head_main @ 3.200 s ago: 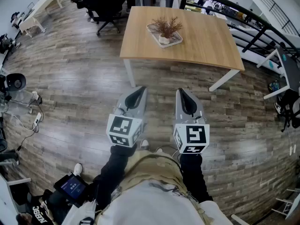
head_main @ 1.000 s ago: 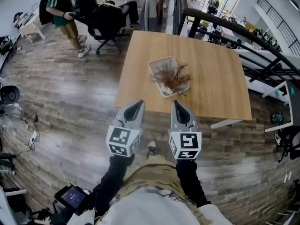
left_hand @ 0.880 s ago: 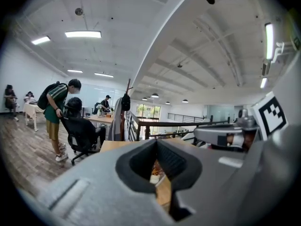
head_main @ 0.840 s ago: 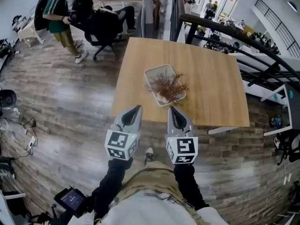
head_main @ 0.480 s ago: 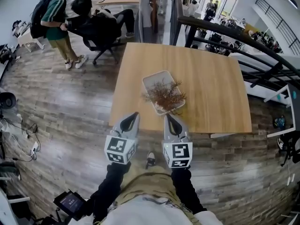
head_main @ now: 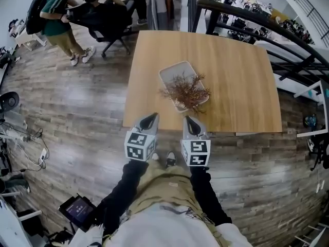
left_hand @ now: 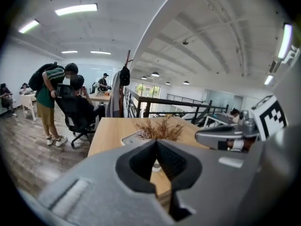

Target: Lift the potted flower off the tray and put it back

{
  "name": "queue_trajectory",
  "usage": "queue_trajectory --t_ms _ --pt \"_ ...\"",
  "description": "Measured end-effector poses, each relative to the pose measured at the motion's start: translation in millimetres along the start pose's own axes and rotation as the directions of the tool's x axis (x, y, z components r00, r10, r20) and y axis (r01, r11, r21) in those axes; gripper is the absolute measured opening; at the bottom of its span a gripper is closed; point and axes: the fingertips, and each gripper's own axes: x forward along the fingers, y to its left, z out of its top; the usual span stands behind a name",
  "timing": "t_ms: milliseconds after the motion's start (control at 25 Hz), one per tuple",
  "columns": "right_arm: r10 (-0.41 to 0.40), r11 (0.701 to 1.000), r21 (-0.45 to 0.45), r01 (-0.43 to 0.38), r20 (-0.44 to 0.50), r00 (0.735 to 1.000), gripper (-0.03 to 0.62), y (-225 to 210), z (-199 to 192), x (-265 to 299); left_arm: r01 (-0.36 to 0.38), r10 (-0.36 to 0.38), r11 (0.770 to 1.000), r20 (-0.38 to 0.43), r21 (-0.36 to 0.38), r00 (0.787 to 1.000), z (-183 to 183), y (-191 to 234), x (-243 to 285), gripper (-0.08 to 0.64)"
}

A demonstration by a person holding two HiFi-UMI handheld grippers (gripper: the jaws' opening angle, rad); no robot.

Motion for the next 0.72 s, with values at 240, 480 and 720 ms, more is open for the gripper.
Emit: queue_trajectory --t_ms 240,480,720 --pt "-0.012 0.999 0.040 0.017 -0.123 0.992 0.006 -2.4 -51.5 35.9 0.002 -0.008 0.998 -0.092 -0.062 0.996 -36.5 18.4 15.2 0.002" --pt "-0.010 0.998 0.064 0.021 -0.168 0.986 0.018 -4.4 -82.4 67.1 0.021 -0.027 0.998 -0.128 -0.055 0.991 -58.4 28.4 32.0 0.002" --pt "-0.038 0.996 0.072 0.052 -0.184 0.982 0.061 -16.0 -115.2 103.9 0.040 -0.043 0.999 -0.120 -0.025 0.992 -74.0 42.3 54.2 0.002"
